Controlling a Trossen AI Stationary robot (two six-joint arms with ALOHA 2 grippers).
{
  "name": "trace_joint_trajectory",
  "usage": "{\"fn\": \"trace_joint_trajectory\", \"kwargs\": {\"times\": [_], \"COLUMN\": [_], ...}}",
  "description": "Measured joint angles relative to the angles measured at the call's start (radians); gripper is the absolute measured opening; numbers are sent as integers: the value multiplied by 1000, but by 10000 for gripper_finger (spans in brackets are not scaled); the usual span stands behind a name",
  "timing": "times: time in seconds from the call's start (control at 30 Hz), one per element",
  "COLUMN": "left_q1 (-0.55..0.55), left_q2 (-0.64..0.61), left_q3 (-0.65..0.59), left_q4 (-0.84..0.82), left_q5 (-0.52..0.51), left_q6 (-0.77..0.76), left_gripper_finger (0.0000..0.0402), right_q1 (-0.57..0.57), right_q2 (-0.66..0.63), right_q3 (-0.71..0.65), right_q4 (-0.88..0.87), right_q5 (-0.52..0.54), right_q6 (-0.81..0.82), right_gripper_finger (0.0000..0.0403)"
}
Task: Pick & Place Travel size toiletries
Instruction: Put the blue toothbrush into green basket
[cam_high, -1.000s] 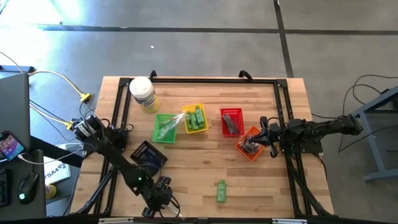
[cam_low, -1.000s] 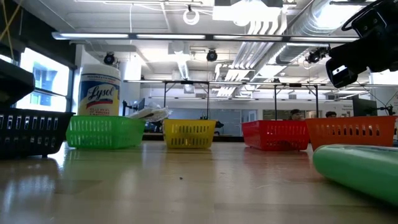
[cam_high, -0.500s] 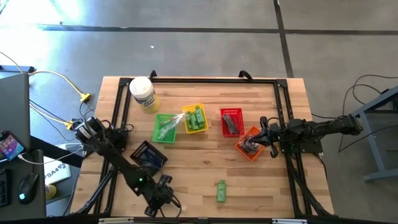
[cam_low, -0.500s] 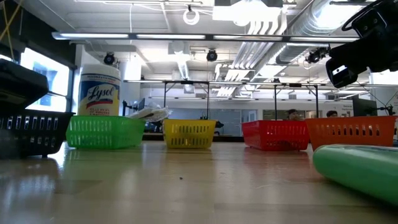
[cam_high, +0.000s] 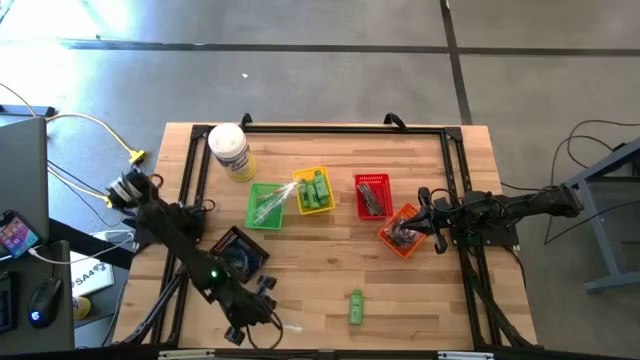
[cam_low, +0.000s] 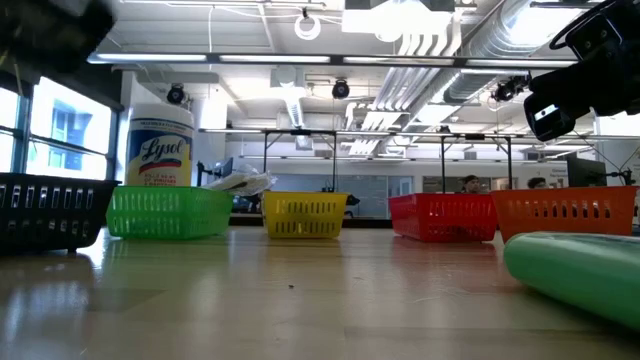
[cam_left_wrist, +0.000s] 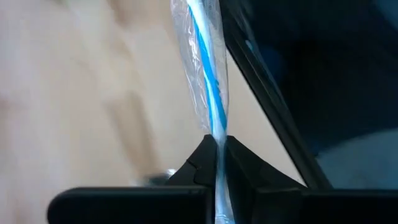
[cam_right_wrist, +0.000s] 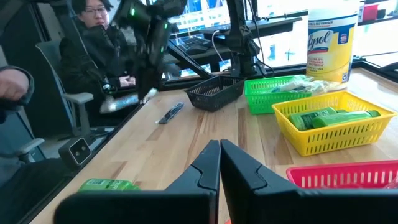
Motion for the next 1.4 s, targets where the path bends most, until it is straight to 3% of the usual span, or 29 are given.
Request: {"fn": "trace_joint_trajectory", "kwargs": {"times": [0.2,0.43,0.53,0.83,1.03,1.4], "left_q1": [39,154,217,338,337,338], "left_q2": [-171,-337,-378,-481,-640,-1104], "left_q3": [2,2,2,2,-19,-420], "left_q4": [-59,-135,-150,-133,-234,-30], "left_q5": [-150,-453,-520,-404,-432,-433], "left_q6": [115,161,177,242,258,201], "left_gripper_finger": [8,7,7,6,6,6], "right_q1": [0,0,0,0,0,0], "right_q2": [0,0,0,0,0,0], "right_q3": [0,0,0,0,0,0], "right_q4": [-1,0,0,0,0,1], "right_q5": [-1,-1,-1,-5,-5,-2], "right_q6": [2,3,3,11,9,-9], "right_gripper_finger": [4,4,4,4,4,4]}}
